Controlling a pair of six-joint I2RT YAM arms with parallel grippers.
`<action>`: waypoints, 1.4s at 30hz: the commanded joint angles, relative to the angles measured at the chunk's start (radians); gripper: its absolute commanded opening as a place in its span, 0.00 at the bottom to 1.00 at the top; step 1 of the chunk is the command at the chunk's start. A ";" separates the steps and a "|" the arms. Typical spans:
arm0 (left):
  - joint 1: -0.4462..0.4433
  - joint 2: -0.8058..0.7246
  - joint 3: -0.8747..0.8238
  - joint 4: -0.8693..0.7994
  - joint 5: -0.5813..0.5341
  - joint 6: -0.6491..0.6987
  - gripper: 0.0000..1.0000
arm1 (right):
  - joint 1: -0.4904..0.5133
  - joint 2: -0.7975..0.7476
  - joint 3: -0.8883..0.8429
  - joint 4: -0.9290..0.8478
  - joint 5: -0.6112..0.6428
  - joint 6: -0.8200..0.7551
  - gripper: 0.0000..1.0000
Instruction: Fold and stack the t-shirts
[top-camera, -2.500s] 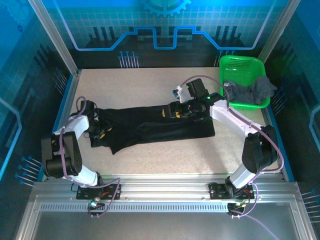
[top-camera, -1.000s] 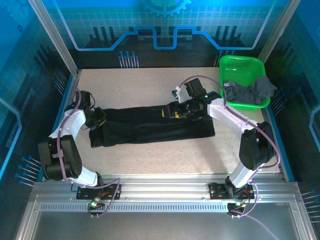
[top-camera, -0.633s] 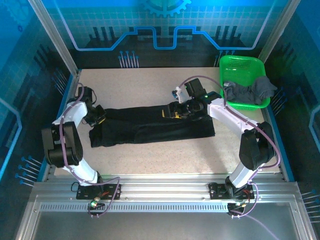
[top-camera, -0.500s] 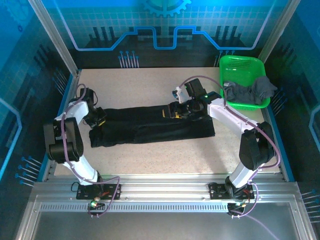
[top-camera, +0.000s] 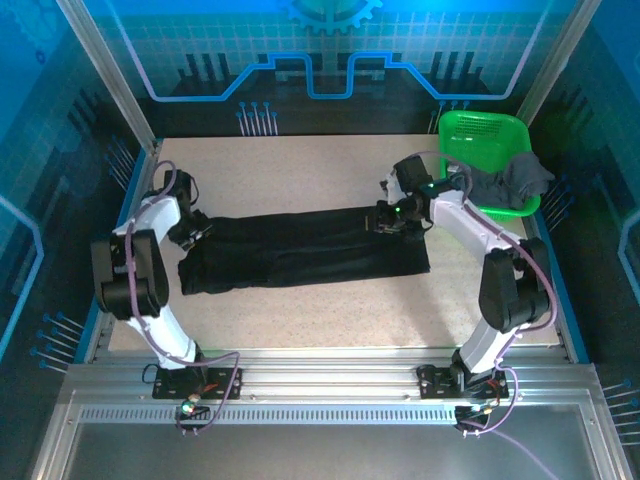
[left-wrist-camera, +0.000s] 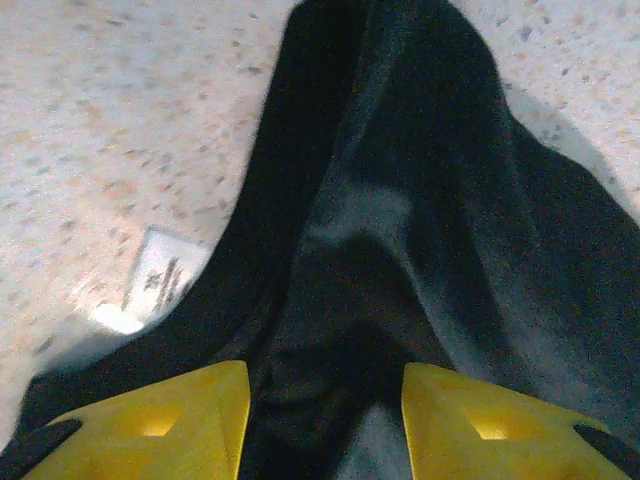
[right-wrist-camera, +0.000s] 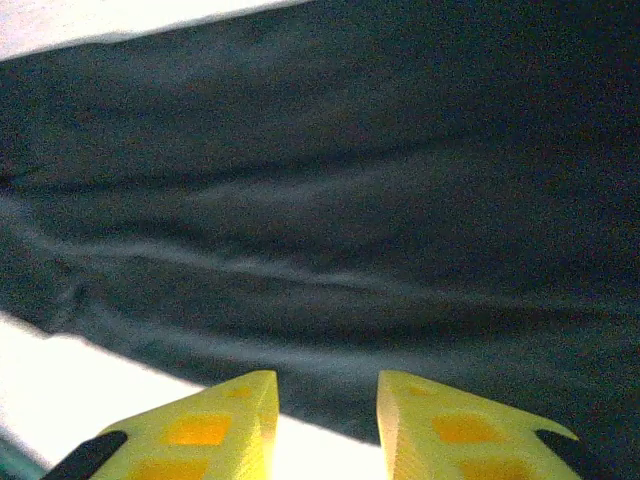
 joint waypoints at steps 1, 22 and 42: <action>-0.057 -0.184 -0.095 -0.065 -0.032 -0.169 0.42 | -0.038 0.101 0.089 -0.108 0.163 -0.063 0.26; -0.227 0.380 0.320 -0.086 0.145 -0.419 0.31 | -0.065 0.334 0.146 -0.353 0.442 -0.001 0.21; -0.457 1.197 1.468 0.388 0.394 -0.708 0.36 | 0.363 0.098 -0.241 -0.005 0.066 0.646 0.28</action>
